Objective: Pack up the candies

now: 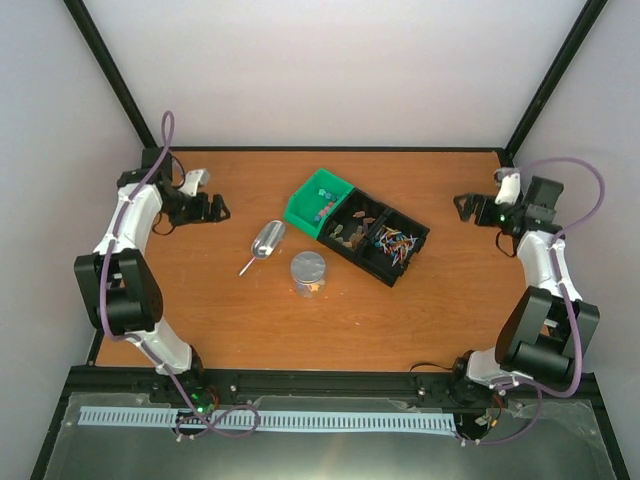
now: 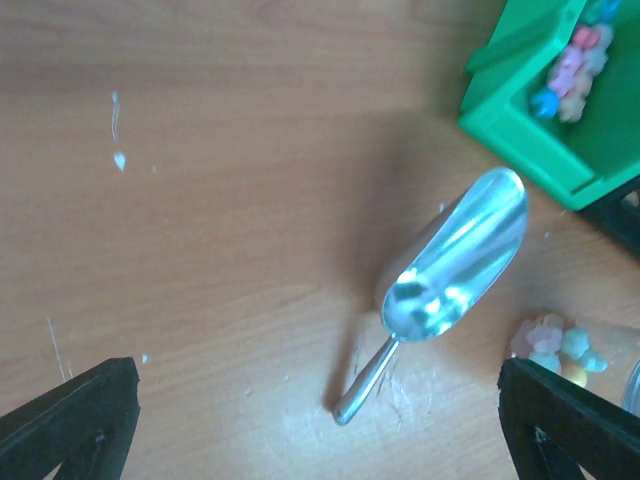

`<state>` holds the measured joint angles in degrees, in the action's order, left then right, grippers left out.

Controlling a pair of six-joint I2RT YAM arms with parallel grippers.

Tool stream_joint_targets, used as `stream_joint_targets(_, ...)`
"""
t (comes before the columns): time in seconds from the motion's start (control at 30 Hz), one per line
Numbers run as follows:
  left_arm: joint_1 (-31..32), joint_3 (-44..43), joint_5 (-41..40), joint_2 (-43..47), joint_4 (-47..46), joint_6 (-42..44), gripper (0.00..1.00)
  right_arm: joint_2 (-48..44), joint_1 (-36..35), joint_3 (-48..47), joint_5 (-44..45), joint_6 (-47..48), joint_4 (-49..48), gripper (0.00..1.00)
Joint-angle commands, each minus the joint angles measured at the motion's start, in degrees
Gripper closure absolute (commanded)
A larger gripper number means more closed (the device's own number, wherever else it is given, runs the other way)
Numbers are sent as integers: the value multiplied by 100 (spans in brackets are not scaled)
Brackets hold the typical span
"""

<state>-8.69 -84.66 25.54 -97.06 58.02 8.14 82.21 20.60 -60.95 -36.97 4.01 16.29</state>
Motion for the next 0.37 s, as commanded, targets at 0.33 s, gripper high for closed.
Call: stream_joint_targets(0.33, -36, 1011, -226, 818, -726, -318, 0, -830, -24, 1325, -307, -382, -334, 0)
